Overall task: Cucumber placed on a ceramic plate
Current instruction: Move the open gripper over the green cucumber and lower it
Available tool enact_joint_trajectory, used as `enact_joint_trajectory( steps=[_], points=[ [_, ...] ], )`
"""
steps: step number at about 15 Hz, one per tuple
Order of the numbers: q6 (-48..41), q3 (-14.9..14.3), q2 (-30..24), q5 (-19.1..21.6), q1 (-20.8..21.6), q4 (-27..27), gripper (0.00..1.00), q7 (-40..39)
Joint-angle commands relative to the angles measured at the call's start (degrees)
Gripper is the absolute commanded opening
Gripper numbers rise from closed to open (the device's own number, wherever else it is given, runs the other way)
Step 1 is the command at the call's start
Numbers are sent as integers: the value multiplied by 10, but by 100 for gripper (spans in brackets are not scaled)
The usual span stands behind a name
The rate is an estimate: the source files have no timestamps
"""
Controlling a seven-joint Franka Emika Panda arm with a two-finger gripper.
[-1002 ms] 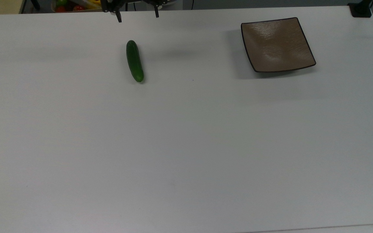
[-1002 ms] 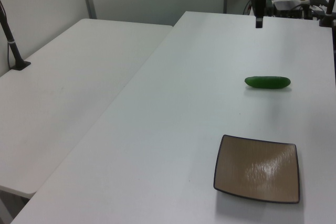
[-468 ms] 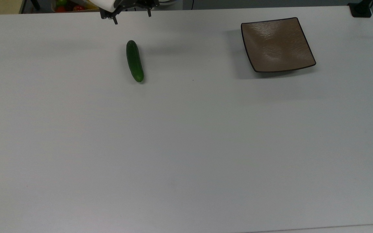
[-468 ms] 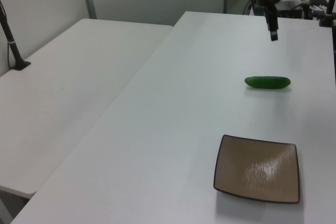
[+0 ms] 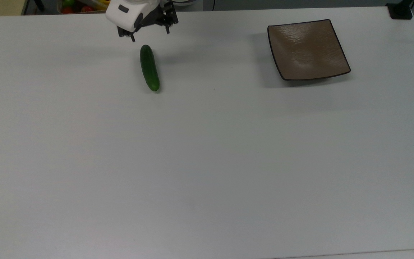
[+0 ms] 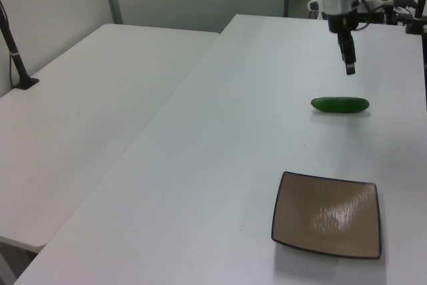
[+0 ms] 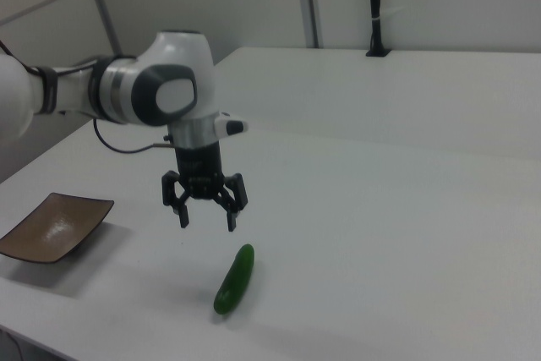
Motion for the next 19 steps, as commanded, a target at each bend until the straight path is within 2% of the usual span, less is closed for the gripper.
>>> enact_joint_trajectory(
  steps=[1,5,10,13,19],
  points=[
    [101,1,-26,-7,-4,-83,100,-6],
    [192,0,-26,-8,-9,-136,100,-3],
    [257,0,-23,-8,-12,-173,100,-2],
    [289,-1,-19,-22,-18,-198,100,-2],
    [345,-1,-1,-26,-32,-221,100,-2]
  ],
)
